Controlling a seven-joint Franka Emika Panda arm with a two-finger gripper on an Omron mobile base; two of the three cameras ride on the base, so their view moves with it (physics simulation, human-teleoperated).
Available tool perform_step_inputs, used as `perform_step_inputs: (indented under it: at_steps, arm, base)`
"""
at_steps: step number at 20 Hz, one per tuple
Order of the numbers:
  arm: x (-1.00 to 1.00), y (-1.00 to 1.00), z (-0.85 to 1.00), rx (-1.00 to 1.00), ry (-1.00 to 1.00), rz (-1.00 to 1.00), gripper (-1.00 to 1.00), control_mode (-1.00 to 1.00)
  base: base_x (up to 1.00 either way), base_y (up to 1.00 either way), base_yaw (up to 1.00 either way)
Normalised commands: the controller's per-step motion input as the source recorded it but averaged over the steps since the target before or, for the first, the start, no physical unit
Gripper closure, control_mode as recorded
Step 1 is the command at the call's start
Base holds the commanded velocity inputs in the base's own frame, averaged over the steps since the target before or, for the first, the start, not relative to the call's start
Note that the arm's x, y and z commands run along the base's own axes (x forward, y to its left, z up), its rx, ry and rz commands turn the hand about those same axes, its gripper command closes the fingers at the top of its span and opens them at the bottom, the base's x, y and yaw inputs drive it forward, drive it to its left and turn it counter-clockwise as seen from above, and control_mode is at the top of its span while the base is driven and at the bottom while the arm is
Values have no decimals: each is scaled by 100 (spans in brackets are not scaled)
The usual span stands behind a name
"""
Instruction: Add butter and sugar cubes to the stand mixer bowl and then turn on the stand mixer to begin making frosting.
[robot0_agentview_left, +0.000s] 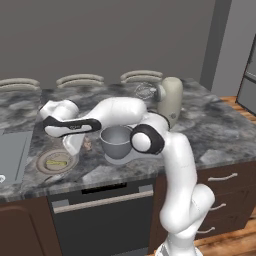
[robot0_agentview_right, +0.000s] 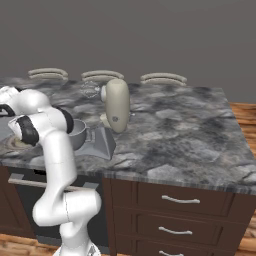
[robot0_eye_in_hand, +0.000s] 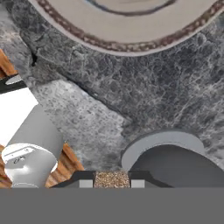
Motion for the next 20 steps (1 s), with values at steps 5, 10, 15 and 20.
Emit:
perform_step_inputs:
  at_steps: [5,10,15,20]
  arm:
    - [-13,0,65,-24,0,0,100,-100]
    - [-2,0,46,-27,5,0,100,-100]
    - [21,-29,2,-21,9,0,100,-100]
    - [27,-54,0,-2,3,0,100,-100]
  base:
    - [0,0,0]
    - [0,0,0]
    - [0,0,0]
    - [0,0,0]
